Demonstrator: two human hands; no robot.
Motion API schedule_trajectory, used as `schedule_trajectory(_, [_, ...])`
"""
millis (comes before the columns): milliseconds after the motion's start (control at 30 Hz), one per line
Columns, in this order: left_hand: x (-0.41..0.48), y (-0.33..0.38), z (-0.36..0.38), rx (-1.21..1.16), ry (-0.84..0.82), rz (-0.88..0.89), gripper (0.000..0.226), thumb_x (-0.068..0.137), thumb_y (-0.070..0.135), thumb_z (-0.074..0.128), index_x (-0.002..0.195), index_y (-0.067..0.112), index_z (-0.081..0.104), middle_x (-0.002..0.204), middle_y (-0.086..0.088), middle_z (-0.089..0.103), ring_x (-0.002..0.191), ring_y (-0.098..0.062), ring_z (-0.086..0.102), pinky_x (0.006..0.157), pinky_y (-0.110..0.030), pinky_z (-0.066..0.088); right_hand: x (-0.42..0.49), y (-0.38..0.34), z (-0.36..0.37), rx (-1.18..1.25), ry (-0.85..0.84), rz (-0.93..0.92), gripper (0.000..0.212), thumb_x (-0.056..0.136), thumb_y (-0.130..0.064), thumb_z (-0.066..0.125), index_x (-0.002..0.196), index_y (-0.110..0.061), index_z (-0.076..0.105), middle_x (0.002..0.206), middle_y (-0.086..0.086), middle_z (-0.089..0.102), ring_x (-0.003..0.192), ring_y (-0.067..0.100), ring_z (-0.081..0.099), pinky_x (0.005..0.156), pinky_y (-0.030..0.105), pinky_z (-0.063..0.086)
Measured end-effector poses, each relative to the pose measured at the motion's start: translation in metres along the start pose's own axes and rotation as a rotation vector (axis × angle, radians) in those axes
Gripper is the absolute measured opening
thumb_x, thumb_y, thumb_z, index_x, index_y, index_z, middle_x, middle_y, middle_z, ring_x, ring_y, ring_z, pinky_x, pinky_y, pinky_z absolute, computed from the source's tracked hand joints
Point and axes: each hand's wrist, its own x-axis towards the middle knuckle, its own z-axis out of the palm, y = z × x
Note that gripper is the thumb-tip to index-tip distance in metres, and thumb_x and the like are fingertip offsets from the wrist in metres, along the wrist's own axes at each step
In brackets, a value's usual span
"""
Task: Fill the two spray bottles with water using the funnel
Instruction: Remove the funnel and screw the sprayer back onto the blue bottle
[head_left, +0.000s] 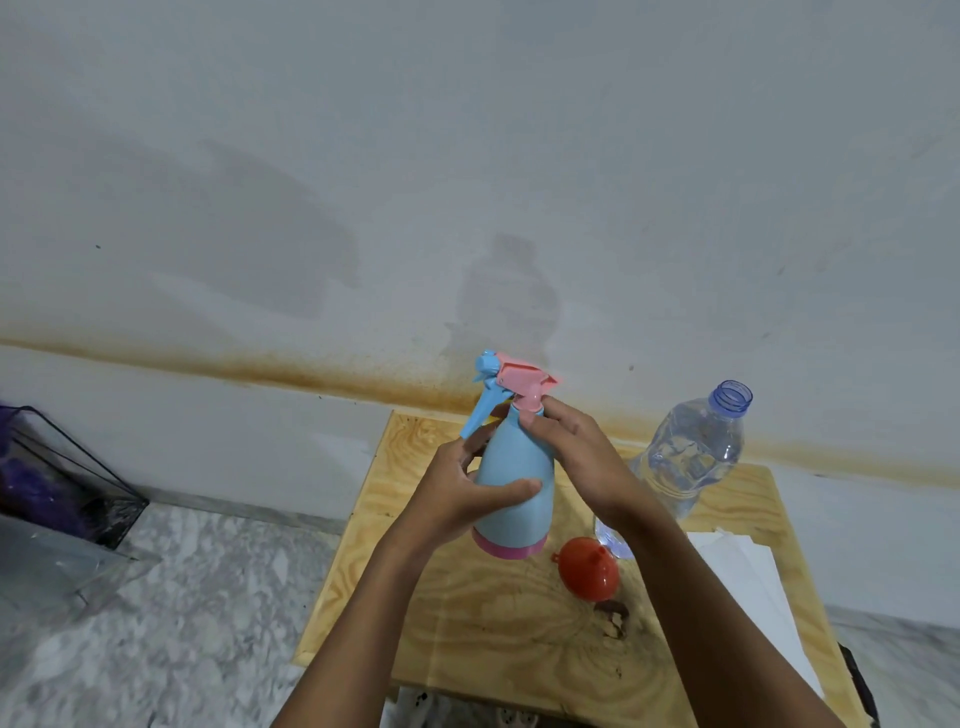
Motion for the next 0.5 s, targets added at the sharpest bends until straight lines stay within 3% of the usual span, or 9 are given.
schedule_trajectory(67, [0.000, 0.000, -0.001, 0.008, -0.030, 0.014, 0.060, 0.066, 0.030, 0.086, 0.123, 0.029, 0.067, 0.117, 0.001, 0.072, 0.108, -0.019, 0.069, 0.089, -0.043, 0.059, 0.000, 0.001, -0.004, -0.065, 0.010, -0.022, 0.021, 0.099, -0.019, 0.053, 0.112, -0.016, 0.069, 0.103, -0.003, 0.074, 0.095, 0.010, 0.069, 0.082, 0.023, 0.053])
schedule_trajectory(167, [0.001, -0.001, 0.002, 0.023, -0.013, 0.029, 0.062, 0.068, 0.031, 0.084, 0.127, 0.029, 0.065, 0.117, 0.002, 0.071, 0.108, -0.018, 0.069, 0.086, -0.041, 0.060, 0.003, 0.008, -0.003, -0.232, 0.126, -0.082, 0.013, 0.096, -0.030, 0.060, 0.099, -0.024, 0.072, 0.094, -0.007, 0.073, 0.089, 0.011, 0.068, 0.084, 0.040, 0.054])
schedule_trajectory(300, [0.002, -0.005, 0.005, 0.034, 0.009, 0.042, 0.063, 0.068, 0.031, 0.082, 0.128, 0.028, 0.063, 0.116, 0.004, 0.071, 0.106, -0.016, 0.069, 0.083, -0.042, 0.061, 0.003, 0.016, 0.008, -0.332, 0.264, -0.103, 0.033, 0.089, -0.053, 0.057, 0.091, -0.024, 0.071, 0.085, -0.009, 0.072, 0.082, 0.009, 0.068, 0.103, 0.061, 0.041])
schedule_trajectory(400, [0.004, -0.007, 0.003, 0.051, 0.001, 0.045, 0.061, 0.071, 0.028, 0.082, 0.128, 0.029, 0.062, 0.116, 0.004, 0.070, 0.106, -0.017, 0.069, 0.083, -0.042, 0.061, 0.003, 0.017, 0.014, -0.310, 0.299, -0.098, 0.032, 0.088, -0.055, 0.059, 0.089, -0.026, 0.072, 0.083, -0.010, 0.073, 0.081, 0.009, 0.069, 0.099, 0.058, 0.046])
schedule_trajectory(500, [0.004, -0.008, -0.004, 0.059, -0.021, 0.029, 0.056, 0.074, 0.021, 0.083, 0.125, 0.031, 0.064, 0.115, 0.003, 0.071, 0.106, -0.018, 0.070, 0.084, -0.046, 0.060, 0.004, 0.018, 0.014, -0.231, 0.277, -0.073, 0.018, 0.091, -0.036, 0.066, 0.094, -0.020, 0.074, 0.088, -0.005, 0.074, 0.085, 0.012, 0.070, 0.083, 0.045, 0.057])
